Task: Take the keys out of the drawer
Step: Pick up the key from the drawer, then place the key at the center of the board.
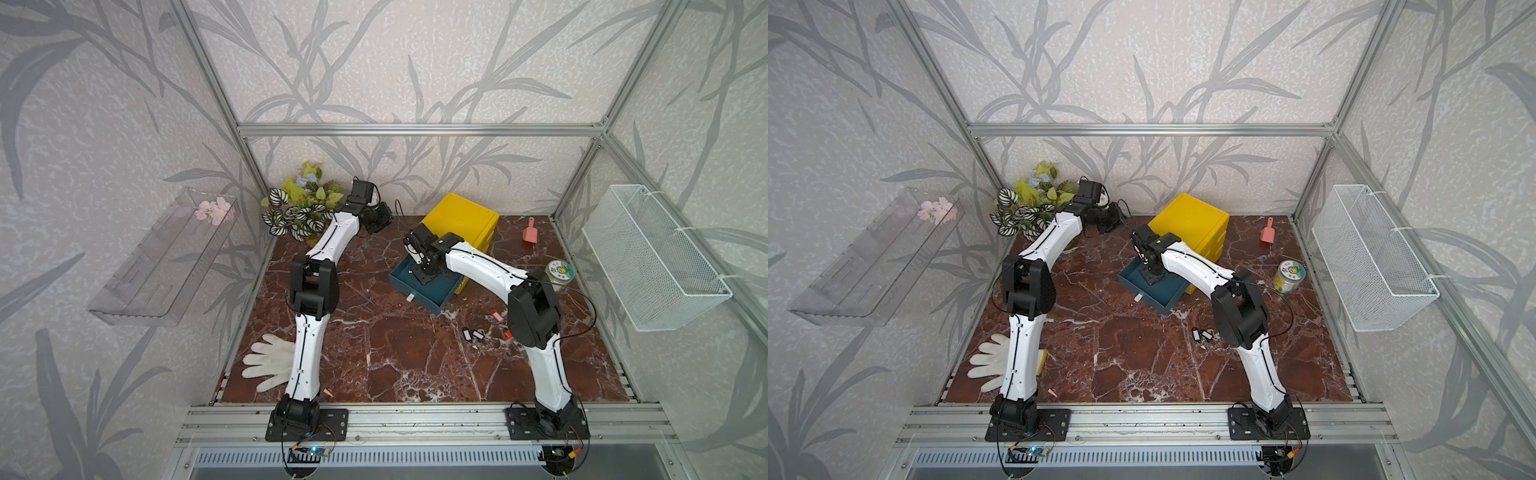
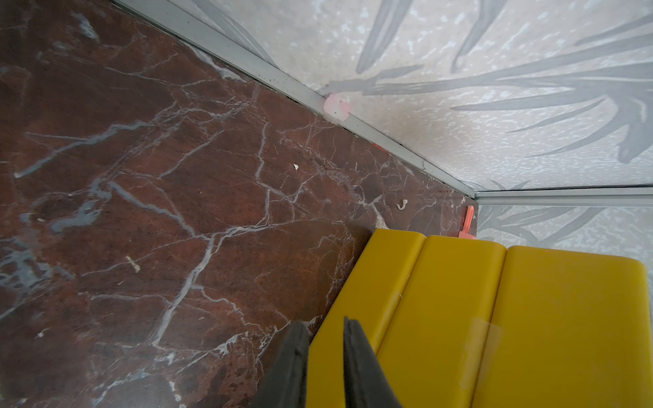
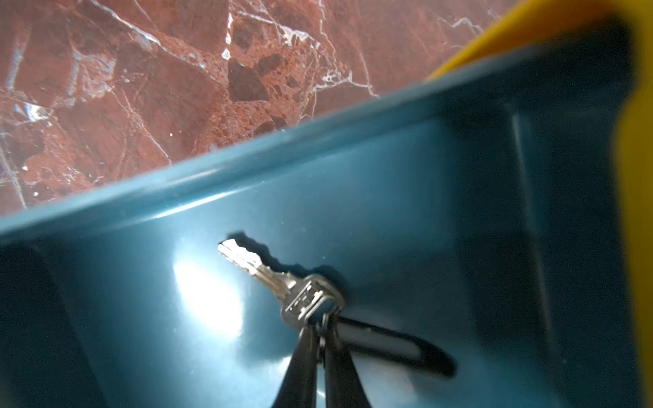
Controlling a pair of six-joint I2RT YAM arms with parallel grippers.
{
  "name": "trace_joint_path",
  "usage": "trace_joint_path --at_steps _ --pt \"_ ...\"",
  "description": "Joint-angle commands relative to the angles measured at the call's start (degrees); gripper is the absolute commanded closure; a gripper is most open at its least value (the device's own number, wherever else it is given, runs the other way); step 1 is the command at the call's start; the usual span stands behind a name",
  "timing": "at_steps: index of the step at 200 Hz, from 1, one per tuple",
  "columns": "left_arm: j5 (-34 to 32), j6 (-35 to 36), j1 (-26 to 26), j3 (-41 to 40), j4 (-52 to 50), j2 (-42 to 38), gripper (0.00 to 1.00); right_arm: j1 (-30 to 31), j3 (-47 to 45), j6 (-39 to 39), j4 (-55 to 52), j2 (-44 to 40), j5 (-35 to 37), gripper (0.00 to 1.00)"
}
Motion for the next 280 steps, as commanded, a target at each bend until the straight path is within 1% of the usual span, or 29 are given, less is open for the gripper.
trace_joint_path --at_steps 1,28,66,108,150,197,232,248,266,280 --pt "-0.82 0.60 -0.39 -0.43 -0.66 -2.99 0.78 -0.88 -0.83 -0.57 0.90 -1.12 0.04 0.94" --pt "-0.77 0.49 -0.39 -0.44 -0.45 -2.99 0.78 -0.88 -1.51 -0.72 1.70 -3.27 0.09 1.00" --pt "-0.63 -0.10 -0.47 -0.43 -0.04 -2.81 0.78 -0.82 -3.03 -1.76 4.62 -5.56 -1.65 1.00" --pt "-0.28 0.01 -0.69 -0.60 0.31 -2.92 0.78 -0.91 0.66 -1.89 3.61 -3.46 -3.23 1.00" --pt "-0.63 -0.30 -0.74 -2.67 0.47 -4.11 0.78 -0.94 -1.76 -0.73 4.90 -7.25 -4.52 1.00" --pt "-0.89 -0.68 -0.74 -2.80 1.01 -5.34 0.78 -0.93 -4.35 0.31 5.17 -16.29 -6.45 1.00" --pt "-2.08 2.94 -0.74 -3.80 -0.89 -8.59 0.79 -0.84 -8.30 2.80 3.33 -24.37 -7.70 1.00" --pt "-2.22 6.69 -0.74 -4.84 -3.81 -11.51 0.79 -0.88 -10.29 5.72 -0.46 -29.67 -7.19 1.00" --pt "-3.70 10.57 -0.74 -9.57 -5.56 -16.66 0.79 -0.88 -13.64 10.26 -5.82 -36.37 -7.69 1.00" --pt "-4.77 12.78 -0.74 -13.91 -6.59 -20.63 0.79 -0.88 -16.46 15.26 -10.98 -41.69 -7.80 1.00"
